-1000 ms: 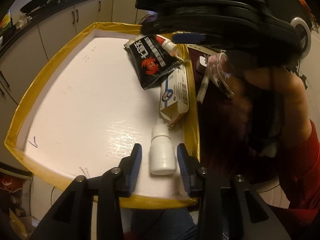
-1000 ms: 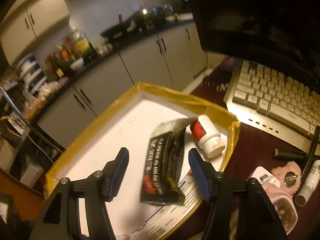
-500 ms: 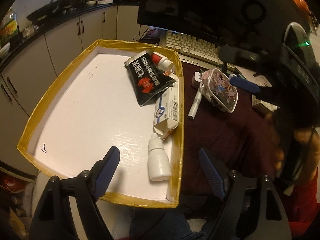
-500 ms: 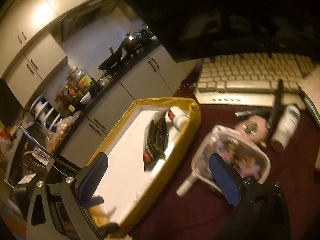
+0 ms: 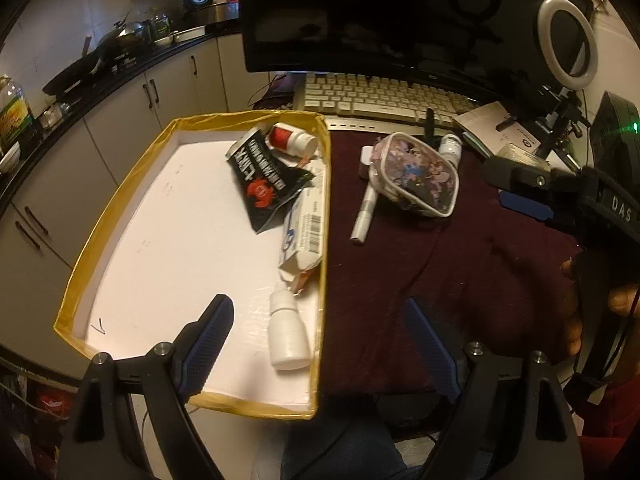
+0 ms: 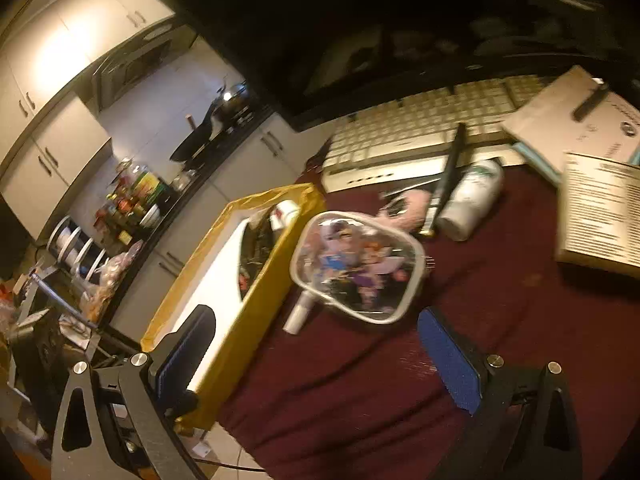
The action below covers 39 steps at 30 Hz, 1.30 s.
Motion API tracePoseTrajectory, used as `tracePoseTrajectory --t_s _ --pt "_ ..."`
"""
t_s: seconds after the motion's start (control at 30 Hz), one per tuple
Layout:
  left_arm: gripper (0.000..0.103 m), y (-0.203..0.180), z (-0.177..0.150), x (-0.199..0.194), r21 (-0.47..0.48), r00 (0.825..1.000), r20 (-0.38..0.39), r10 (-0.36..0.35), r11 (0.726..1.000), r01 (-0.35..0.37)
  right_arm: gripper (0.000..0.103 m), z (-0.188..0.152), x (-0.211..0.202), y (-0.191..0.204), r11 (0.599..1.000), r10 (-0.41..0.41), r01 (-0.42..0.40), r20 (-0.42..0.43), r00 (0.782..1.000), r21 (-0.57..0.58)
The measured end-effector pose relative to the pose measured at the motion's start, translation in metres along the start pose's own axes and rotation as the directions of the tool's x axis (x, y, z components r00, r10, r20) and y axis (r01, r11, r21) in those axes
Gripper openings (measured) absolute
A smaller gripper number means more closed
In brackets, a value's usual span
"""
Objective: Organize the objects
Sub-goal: 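Move the left tool back over the desk toward the clear cartoon pouch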
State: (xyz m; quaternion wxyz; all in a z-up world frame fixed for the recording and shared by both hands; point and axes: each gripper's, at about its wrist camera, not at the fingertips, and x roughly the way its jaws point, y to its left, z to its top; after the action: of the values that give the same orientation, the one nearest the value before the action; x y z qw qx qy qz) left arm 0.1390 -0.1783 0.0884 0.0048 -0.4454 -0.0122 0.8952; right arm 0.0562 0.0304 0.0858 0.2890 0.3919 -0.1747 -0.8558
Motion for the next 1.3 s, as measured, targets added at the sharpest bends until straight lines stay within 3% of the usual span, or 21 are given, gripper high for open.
tracePoseTrajectory --t_s 0.3,0.43,0.5,0.6,0.8,0.93,1.13,1.17,1.2,1.3 --pt "0.090 -0.037 0.019 0.009 0.012 0.994 -0.030 -0.102 0.995 0.102 0.103 -0.010 -0.031 -0.044 0.991 -0.116 0.110 0.092 0.989 0.072" --pt "0.091 -0.063 0.034 0.023 0.027 0.980 -0.085 -0.181 0.983 0.184 0.103 -0.010 -0.044 -0.059 0.987 -0.137 0.125 0.120 0.983 0.097" --pt "0.091 -0.069 0.041 0.032 0.023 0.977 -0.095 -0.190 0.981 0.192 0.103 -0.010 -0.050 -0.065 0.987 -0.134 0.121 0.128 0.983 0.107" --pt "0.091 -0.075 0.055 0.048 0.008 0.977 -0.107 -0.187 0.982 0.189 0.103 -0.011 -0.056 -0.073 0.986 -0.134 0.118 0.140 0.981 0.121" --pt "0.091 -0.067 0.095 0.084 -0.021 0.991 -0.104 -0.088 0.996 0.087 0.103 -0.011 -0.060 -0.082 0.984 -0.129 0.109 0.144 0.981 0.141" --pt "0.091 -0.054 0.115 0.108 -0.070 0.991 -0.089 -0.100 0.993 0.094 0.103 -0.011 -0.060 -0.081 0.986 -0.123 0.105 0.146 0.982 0.131" --pt "0.091 -0.063 0.112 0.139 -0.032 0.984 -0.130 -0.120 0.993 0.116 0.103 -0.012 -0.057 -0.078 0.987 -0.126 0.110 0.136 0.983 0.117" --pt "0.089 -0.066 0.110 0.137 -0.023 0.986 -0.117 -0.118 0.993 0.116 0.103 -0.012 -0.057 -0.078 0.987 -0.127 0.112 0.133 0.983 0.116" --pt "0.074 -0.068 0.109 0.134 -0.011 0.989 -0.098 -0.111 0.994 0.111 0.103 -0.013 -0.056 -0.078 0.987 -0.128 0.113 0.131 0.983 0.116" --pt "0.049 -0.075 0.104 0.116 0.030 0.995 -0.034 -0.096 0.995 0.097 0.103 -0.014 -0.057 -0.080 0.985 -0.138 0.123 0.129 0.982 0.120"
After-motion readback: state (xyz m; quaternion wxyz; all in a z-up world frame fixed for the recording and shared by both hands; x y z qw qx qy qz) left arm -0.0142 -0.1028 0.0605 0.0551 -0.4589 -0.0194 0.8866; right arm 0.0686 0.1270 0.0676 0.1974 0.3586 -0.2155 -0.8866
